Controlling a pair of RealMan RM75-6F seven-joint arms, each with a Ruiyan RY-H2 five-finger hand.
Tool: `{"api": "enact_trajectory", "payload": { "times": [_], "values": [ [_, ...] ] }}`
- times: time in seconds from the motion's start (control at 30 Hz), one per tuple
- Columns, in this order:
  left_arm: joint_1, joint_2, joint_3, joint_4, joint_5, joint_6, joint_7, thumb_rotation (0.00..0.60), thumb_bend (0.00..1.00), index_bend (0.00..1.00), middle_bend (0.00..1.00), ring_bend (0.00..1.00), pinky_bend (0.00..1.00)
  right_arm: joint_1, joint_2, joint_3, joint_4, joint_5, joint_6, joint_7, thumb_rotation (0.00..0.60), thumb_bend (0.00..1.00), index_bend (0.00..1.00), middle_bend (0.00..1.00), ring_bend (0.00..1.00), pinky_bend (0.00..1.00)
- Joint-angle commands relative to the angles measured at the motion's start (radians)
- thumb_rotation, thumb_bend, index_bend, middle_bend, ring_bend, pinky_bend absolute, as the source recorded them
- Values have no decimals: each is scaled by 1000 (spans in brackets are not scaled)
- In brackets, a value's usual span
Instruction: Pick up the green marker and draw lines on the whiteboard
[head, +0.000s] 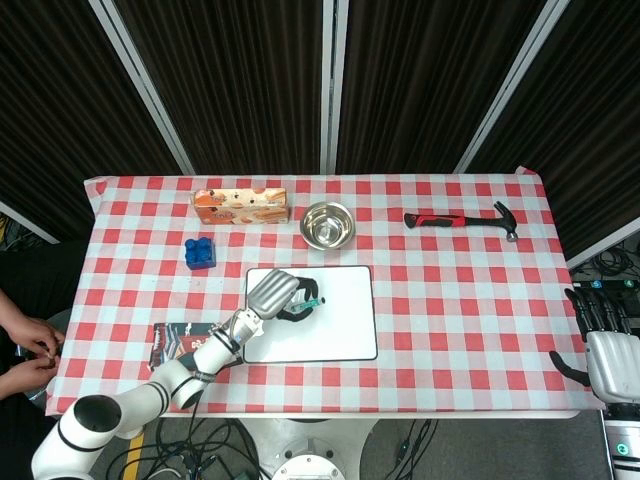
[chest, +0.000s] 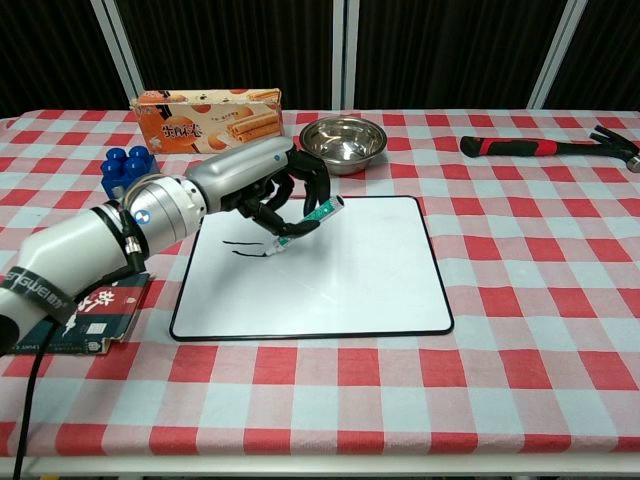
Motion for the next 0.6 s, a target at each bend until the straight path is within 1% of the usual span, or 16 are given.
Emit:
{"api": "enact_trajectory", "payload": {
  "times": [0.03,0.13,0.27,0.47,0.6],
  "values": [
    [-20,-17,-13,6,-1,-10,2,600,452,560,625,761,995,-4,2,0,8,5,1,10,600,135,0,71,0,0],
    [-38,-20,-23,-2,2,-10,5,600,452,560,624,761,995,-8,6,1,13,7,3,23,600,135,0,71,0,0],
    [-31,30,-23,-66,15,33,21,600,452,559,624,761,995,-6,10,5,20,3,6,36,600,135,0,71,0,0],
    [18,206,3,-242,4,33,107,600,452,555,616,761,991,9,3,7,26,-16,-3,46,600,136,0,71,0,0],
    [68,315,22,-327,-46,-1,230,600,453,555,605,760,985,18,-5,5,32,-29,-10,51,600,135,0,71,0,0]
  ]
}}
